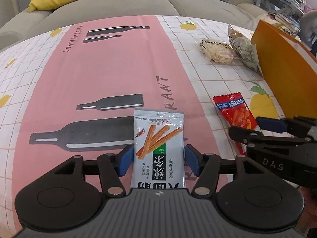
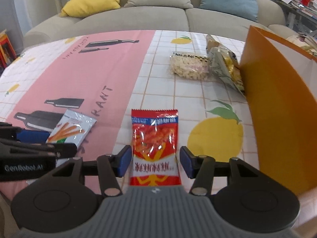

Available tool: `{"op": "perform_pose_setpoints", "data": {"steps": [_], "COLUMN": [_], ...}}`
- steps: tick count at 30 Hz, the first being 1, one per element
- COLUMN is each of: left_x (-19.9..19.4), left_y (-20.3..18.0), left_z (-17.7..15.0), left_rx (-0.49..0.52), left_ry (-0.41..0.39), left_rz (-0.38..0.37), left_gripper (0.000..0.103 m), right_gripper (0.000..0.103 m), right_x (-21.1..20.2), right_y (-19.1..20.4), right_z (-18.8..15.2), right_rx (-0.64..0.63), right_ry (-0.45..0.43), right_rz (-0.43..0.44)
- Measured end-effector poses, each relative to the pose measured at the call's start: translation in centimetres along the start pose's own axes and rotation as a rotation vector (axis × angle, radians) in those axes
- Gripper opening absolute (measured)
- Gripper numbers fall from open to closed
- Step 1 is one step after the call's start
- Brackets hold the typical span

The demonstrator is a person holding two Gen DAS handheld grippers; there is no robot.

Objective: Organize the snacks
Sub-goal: 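Lift both packs and carry them toward the orange box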

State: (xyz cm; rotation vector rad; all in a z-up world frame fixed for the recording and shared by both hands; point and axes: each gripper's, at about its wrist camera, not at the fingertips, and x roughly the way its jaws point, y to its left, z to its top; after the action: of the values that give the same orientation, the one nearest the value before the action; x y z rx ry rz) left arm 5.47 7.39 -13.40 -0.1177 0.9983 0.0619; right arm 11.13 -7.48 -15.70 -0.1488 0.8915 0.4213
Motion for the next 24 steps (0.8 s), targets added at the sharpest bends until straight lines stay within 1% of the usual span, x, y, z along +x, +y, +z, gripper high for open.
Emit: {"op": "perform_pose_setpoints", "data": {"steps": [3,5,9,11,13,14,15,16,19,24], "left_x": [0.4,0.5,0.6,0.6,0.5,0.5,0.5,0.5,0.4,0.1], "left_y": [-0.7,-1.1,-0.9,-0.9,-1.0,-1.1,-1.2,-1.1,-1.1,-0.8], "left_z": [-0.1,-0.3,-0.4,-0.4,-0.5,-0.5,-0.5,-0.5,-0.5,-0.5], "left_rx": [0.045,0.073,0.07,0.068,0.069,0.07,0.069,0.066,0.052,0.023], "left_ry": [-0.011,-0.022,-0.035,-0.039,-0.044,-0.049,-0.051,-0.054,-0.056,-0.048], "left_rz": [0.022,0.041,0.036,0.035,0.03,0.026,0.027,0.027,0.024,0.025], "left_gripper": [0.075,0.075,0.075,0.073,0.065,0.063,0.061,0.058,0.057,0.055], "right_gripper": [0.053,0.056,0.056,0.056,0.056,0.056,0.054,0.049,0.044,0.041], "right_x": [0.5,0.9,1.0,1.0,1.1,1.0,1.0,1.0,0.7,0.6], "right_y": [0.0,0.0,0.6,0.7,0.8,0.8,0.8,0.9,1.3,1.6], "right_z": [0.0,-0.1,-0.5,-0.6,-0.5,-0.5,-0.5,-0.5,-0.7,-0.7], "right_rx": [-0.011,-0.002,-0.037,-0.038,-0.034,-0.031,-0.029,-0.031,-0.054,-0.058], "right_ry": [-0.005,-0.001,-0.032,-0.042,-0.041,-0.041,-0.04,-0.038,-0.035,-0.019], "right_rz": [0.018,0.032,-0.008,-0.021,-0.028,-0.032,-0.034,-0.033,-0.023,-0.013]}}
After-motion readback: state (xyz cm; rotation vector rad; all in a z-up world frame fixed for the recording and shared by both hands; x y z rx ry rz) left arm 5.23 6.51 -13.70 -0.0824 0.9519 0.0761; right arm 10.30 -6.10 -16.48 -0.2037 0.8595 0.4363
